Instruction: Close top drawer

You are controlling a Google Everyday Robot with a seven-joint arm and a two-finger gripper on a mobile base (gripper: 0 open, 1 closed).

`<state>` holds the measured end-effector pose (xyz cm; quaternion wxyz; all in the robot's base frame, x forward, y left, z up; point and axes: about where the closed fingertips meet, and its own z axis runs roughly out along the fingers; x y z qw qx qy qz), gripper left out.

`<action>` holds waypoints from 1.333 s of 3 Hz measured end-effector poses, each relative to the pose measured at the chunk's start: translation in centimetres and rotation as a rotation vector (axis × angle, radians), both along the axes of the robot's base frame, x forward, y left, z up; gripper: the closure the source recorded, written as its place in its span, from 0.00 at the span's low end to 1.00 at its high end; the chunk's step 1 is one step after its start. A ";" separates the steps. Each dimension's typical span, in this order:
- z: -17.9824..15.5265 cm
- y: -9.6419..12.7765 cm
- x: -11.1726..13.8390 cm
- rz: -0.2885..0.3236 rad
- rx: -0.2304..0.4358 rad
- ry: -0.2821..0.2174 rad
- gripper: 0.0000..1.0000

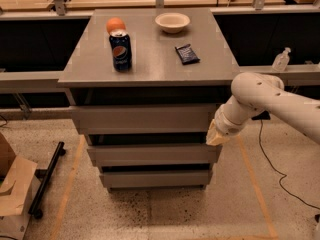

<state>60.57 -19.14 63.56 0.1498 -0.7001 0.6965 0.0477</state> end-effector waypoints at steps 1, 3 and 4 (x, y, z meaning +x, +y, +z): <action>0.0 0.0 0.0 0.000 0.000 0.000 1.00; -0.7 -1.0 2.3 -0.007 -0.037 -0.046 1.00; 0.3 -1.9 6.9 0.003 -0.038 -0.157 1.00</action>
Offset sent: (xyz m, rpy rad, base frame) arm -0.0008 -0.0081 -0.0095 -0.0601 0.0330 -0.0173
